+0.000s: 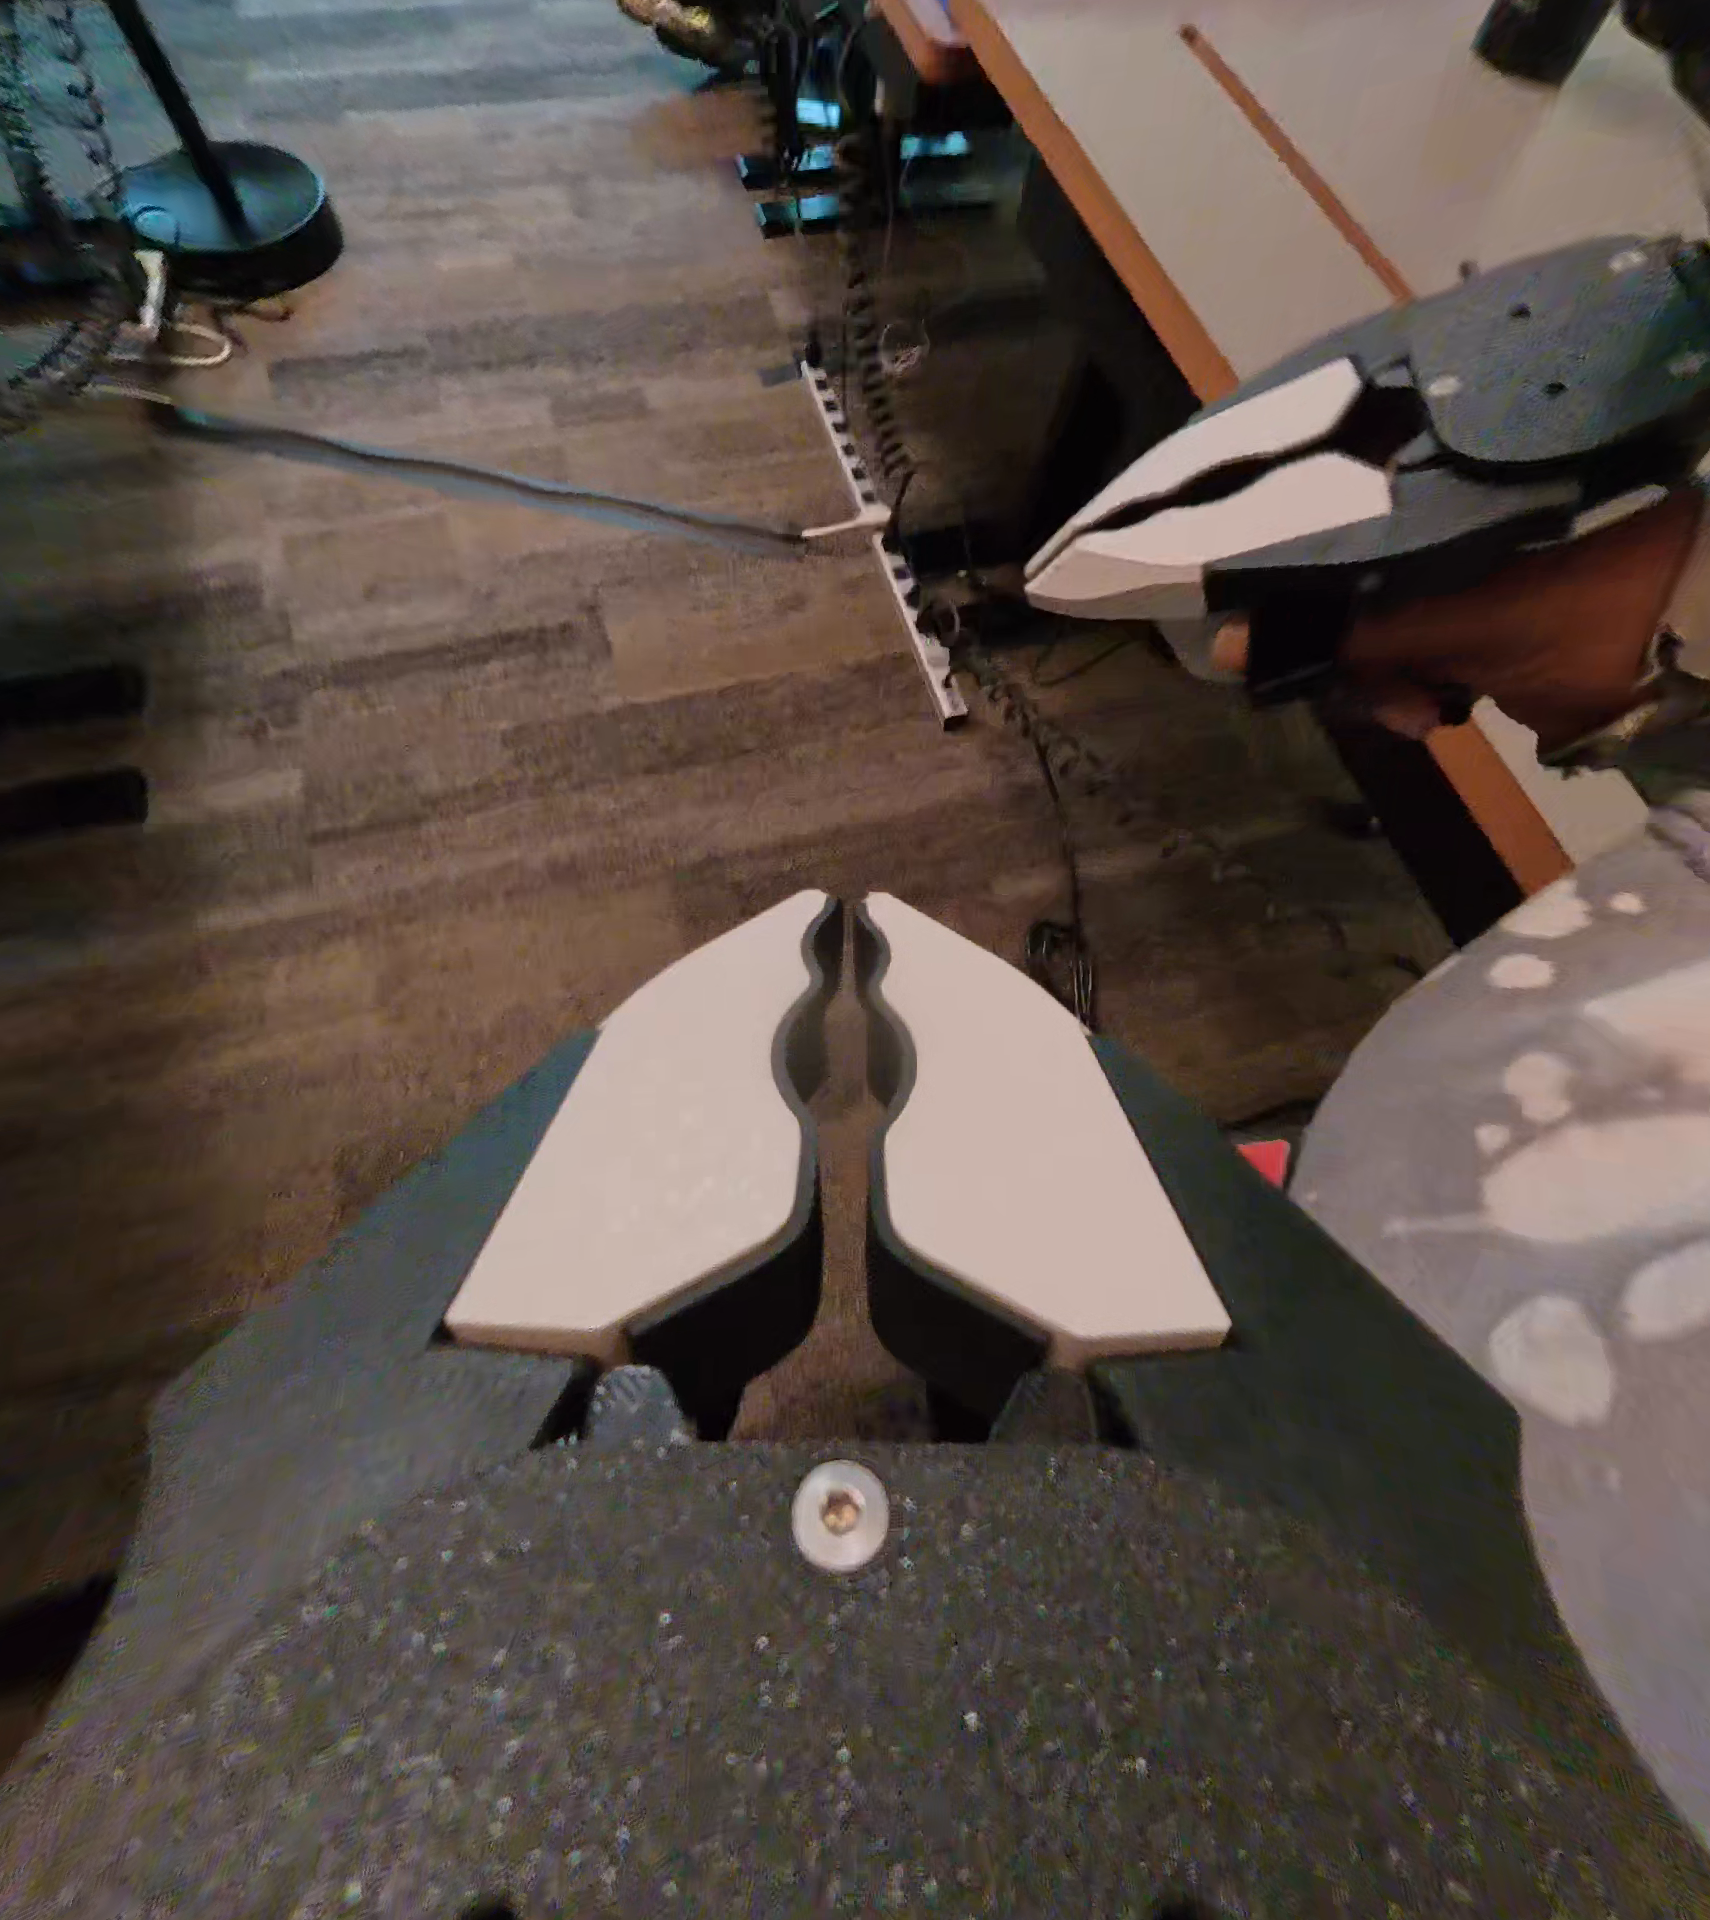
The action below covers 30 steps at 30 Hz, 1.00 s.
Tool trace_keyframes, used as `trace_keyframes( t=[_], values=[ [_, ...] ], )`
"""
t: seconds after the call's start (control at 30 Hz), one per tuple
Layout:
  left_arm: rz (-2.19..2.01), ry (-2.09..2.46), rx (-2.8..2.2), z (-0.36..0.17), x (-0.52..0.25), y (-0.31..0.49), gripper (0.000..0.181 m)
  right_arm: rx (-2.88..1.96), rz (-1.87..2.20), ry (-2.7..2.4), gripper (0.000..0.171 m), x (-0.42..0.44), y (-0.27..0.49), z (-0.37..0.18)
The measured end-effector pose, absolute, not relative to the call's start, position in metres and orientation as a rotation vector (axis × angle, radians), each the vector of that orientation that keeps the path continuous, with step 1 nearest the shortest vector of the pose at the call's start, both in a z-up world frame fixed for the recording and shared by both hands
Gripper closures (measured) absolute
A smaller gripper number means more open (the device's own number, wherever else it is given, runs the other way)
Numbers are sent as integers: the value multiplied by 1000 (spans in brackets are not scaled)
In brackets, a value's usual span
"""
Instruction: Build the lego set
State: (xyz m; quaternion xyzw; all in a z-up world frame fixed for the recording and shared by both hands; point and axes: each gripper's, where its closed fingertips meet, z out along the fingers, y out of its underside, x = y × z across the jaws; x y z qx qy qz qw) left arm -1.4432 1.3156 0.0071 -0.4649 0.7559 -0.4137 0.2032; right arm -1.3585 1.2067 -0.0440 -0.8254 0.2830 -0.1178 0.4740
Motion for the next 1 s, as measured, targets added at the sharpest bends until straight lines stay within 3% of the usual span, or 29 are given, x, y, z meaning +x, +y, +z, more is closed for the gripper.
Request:
trace_keyframes(
  t=[0.13, 0.37, 0.67, 1.0],
  values=[
    [-1302, 2151, -1300, -6, -1306, 1335, 178, -1976, -420, 851, 171, -1250, 1201, -47],
    [-1466, 2452, -1099, -72, -1059, 1299, 175, -2056, -508, 1127, 171, -1072, 1177, -117],
    [-1428, 2764, -317, -28, -776, 1192, 176, -1927, -555, 1431, 170, -869, 1110, -101],
    [-1462, 2691, -779, -83, -544, 1086, 178, -1865, -415, 1526, 170, -628, 1008, -173]
  ],
)
